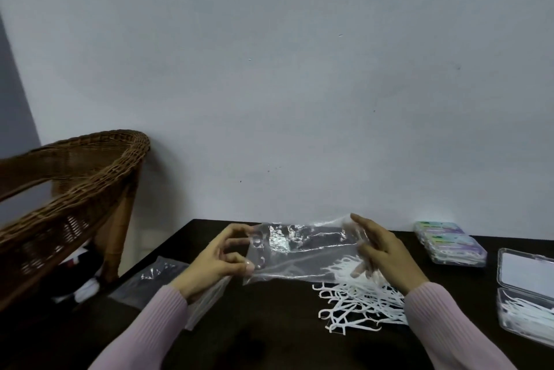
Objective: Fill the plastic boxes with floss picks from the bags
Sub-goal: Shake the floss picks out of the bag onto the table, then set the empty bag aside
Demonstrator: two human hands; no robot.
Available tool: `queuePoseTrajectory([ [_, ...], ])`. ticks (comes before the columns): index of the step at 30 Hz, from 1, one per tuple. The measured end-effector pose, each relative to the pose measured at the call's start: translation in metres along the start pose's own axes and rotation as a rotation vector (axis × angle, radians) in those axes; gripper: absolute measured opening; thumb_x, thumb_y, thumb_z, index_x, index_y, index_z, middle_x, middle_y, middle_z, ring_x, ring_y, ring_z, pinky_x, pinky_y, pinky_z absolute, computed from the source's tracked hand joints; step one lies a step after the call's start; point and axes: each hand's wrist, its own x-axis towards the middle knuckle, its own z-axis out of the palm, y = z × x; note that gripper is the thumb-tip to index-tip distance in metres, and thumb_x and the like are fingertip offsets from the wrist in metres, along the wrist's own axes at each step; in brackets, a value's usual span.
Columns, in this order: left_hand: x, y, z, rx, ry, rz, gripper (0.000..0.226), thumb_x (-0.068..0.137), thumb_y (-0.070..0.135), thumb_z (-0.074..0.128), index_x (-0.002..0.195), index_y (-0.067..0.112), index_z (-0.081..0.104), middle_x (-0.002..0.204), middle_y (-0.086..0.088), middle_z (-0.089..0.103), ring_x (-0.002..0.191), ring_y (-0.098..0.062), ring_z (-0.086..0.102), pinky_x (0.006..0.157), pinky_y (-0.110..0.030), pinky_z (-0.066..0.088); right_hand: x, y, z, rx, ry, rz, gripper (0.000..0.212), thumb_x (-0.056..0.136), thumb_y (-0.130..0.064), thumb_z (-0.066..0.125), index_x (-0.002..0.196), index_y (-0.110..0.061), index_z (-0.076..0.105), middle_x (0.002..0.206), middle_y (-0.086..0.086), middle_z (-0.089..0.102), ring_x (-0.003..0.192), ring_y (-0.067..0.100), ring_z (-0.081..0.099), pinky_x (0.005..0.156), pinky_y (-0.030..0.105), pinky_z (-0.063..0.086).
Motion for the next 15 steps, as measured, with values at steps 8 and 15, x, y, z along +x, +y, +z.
queuePoseTrajectory([
  [8,-0.017,-0.004,-0.042,0.158,0.041,0.003,0.049,0.084,-0.009,0.059,0.122,0.022,0.061,0.12,-0.01,0.062,0.104,-0.02,0.062,0.082,-0.026,0.054,0.004,-0.019,0.043,-0.08,-0.147,0.027,0.062,0.09,-0.009,0.053,0.143,-0.024,0.027,0.147,0.007,0.034,0.123,0.015,0.044,0.095,0.024,0.038],
  [15,-0.042,-0.01,-0.086,0.182,0.084,-0.125,0.055,0.08,-0.004,0.066,0.125,0.026,0.057,0.133,0.005,0.051,0.108,-0.015,0.061,0.081,-0.021,0.053,0.013,-0.032,0.085,-0.135,-0.259,0.046,0.062,0.09,-0.011,0.053,0.144,-0.021,0.025,0.144,0.009,0.038,0.124,0.025,0.048,0.095,0.035,0.049],
])
